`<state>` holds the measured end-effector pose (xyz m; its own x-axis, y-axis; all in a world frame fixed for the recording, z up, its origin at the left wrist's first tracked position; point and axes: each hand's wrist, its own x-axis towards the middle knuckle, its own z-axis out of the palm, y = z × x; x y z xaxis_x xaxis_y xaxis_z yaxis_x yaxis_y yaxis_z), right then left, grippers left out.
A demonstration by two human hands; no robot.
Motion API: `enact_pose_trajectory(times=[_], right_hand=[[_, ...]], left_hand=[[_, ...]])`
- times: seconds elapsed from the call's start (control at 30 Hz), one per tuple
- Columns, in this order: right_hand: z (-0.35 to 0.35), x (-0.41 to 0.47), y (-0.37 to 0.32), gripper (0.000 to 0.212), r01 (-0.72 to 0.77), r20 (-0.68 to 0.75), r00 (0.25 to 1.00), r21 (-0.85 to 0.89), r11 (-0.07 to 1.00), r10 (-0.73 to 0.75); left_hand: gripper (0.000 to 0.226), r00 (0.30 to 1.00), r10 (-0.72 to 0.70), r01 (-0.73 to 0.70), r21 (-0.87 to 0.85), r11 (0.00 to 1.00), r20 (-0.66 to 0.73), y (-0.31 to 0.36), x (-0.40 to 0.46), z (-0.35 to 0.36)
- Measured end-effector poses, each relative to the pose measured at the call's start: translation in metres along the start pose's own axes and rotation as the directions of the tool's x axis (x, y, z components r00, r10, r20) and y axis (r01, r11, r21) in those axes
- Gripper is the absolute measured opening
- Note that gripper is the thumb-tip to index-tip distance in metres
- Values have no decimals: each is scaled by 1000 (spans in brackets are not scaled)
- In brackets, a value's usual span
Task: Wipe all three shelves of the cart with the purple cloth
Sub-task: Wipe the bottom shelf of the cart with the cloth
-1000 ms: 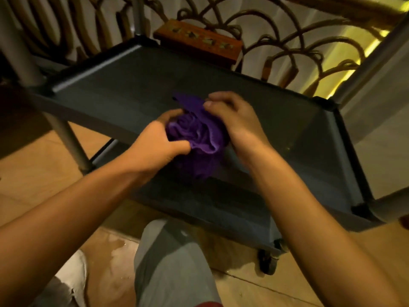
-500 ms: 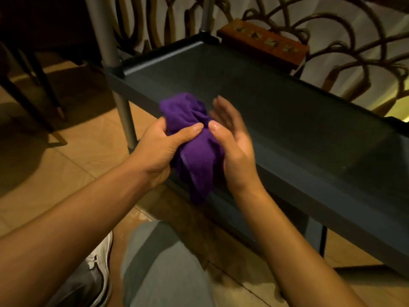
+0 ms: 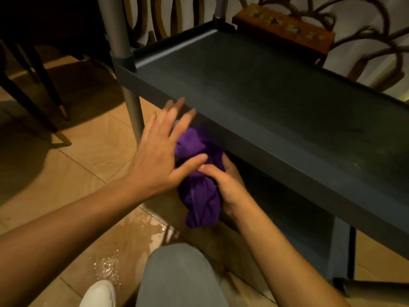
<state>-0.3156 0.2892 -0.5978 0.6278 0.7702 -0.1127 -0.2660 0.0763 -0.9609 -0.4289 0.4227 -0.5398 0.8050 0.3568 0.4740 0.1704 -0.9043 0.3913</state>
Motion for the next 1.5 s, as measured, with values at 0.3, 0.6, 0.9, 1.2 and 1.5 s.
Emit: enact_pose_trajectory(times=[0.3,0.6,0.9,1.2,1.5], right_hand=[[-62,44,111,52,-204,-293,949,-298,933,114],[-66,94,146,57,-252,-399,916,-489,835,42],[-92,117,126,68,-302,-430,892,-798,521,-141],[-92,128,162,65,-214,-231,973,-899,382,2],[-92,185,156,57,-263,-314,938,-921,287,-149]], left_hand=[[88,949,316,-274,459,845,-14,-128,44,29],[90,956,182,-261,385,885,229,-189,-54,107],[96,833,-186,36,283,958,521,-205,-45,207],[111,585,-420,163,407,899,694,-206,-6,246],[137,565,-458,220,410,885,686,-208,6,262]])
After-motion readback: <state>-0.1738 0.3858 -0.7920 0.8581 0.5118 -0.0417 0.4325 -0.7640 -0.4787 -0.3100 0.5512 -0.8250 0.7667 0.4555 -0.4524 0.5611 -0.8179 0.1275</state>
